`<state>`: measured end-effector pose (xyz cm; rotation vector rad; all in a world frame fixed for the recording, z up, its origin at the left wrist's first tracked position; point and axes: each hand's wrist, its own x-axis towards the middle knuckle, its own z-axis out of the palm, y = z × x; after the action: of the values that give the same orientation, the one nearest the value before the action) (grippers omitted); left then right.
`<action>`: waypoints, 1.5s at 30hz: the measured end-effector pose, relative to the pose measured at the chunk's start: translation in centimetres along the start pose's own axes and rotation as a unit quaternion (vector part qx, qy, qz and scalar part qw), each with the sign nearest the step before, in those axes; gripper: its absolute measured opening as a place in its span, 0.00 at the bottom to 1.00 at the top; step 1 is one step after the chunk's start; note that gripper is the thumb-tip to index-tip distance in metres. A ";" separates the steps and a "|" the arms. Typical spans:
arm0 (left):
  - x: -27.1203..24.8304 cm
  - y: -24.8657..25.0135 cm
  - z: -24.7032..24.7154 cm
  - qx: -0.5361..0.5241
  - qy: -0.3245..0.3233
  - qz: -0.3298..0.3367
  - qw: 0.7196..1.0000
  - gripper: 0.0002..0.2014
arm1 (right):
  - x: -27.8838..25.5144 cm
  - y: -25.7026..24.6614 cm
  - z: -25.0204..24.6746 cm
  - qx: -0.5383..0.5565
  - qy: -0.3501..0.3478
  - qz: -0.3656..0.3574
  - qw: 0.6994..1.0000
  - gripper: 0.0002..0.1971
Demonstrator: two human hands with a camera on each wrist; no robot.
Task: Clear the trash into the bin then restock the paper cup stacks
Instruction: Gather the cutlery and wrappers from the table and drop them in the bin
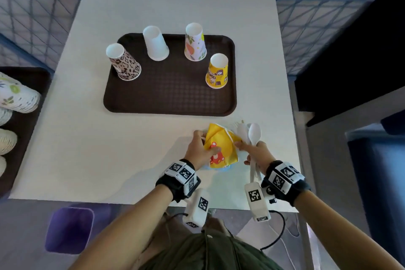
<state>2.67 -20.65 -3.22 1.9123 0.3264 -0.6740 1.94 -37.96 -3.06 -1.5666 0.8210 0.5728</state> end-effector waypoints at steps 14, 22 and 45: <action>-14.2 -15.6 -19.8 -0.266 0.181 -0.046 0.946 0.24 | -7.9 -1.9 27.0 -0.288 -0.270 -0.224 0.891 0.22; -24.0 -30.4 -31.3 -0.363 0.241 -0.116 0.893 0.11 | -16.7 4.2 44.0 -0.394 -0.275 -0.322 0.816 0.19; -22.3 -54.5 -35.1 -0.406 0.417 -0.295 0.758 0.34 | -10.7 24.6 70.7 -0.615 -0.385 -0.181 0.664 0.16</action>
<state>-32.10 35.92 -20.10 1.1024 1.5632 0.0521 -17.40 32.67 -22.01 -2.2398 -0.7691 1.5209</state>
